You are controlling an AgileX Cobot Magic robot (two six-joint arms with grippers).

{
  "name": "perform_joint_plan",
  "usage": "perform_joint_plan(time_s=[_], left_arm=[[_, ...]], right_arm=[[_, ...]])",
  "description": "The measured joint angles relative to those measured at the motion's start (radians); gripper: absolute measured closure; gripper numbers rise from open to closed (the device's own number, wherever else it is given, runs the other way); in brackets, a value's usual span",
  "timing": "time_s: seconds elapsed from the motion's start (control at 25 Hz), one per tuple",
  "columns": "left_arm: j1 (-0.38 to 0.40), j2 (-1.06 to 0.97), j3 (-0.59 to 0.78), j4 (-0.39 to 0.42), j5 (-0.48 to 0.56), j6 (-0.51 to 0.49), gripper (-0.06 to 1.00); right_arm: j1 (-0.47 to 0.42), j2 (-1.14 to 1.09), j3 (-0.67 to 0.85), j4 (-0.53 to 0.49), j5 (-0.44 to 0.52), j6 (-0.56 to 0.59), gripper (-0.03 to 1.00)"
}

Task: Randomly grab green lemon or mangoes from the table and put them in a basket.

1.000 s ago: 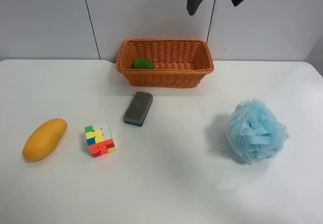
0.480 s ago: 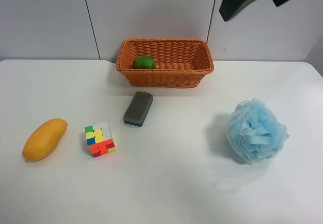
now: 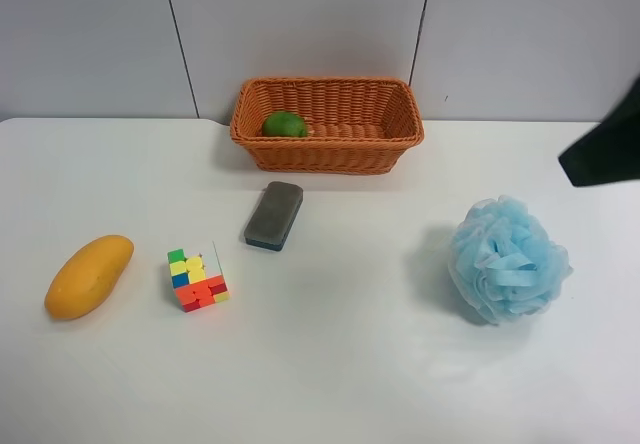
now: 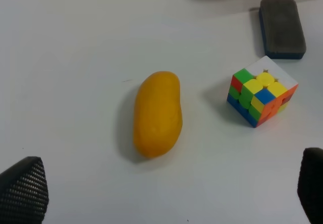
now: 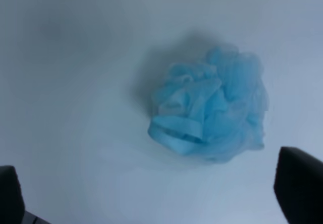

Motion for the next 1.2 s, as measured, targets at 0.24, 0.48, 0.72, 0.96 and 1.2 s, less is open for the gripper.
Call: perform_joint_plan(time_s=[0.24,0.48,0.72,0.96,1.2], left_arm=[[0.000,0.000,0.000,0.000,0.000,0.000,-0.05],[0.000,0.000,0.000,0.000,0.000,0.000,-0.05],[0.000,0.000,0.000,0.000,0.000,0.000,-0.05],[0.000,0.000,0.000,0.000,0.000,0.000,-0.05],[0.000,0.000,0.000,0.000,-0.001,0.000,-0.05]], right_arm=[[0.000,-0.207,0.157,0.000,0.002,0.000,-0.02],[0.000,-0.377,0.272,0.001,0.005,0.000,-0.02],[-0.043,-0.537,0.385,0.002,0.005,0.000,-0.02],[-0.243,-0.736,0.479,0.002,0.005,0.000,-0.02],[-0.374,-0.907,0.529,0.005,0.006,0.000,-0.02]])
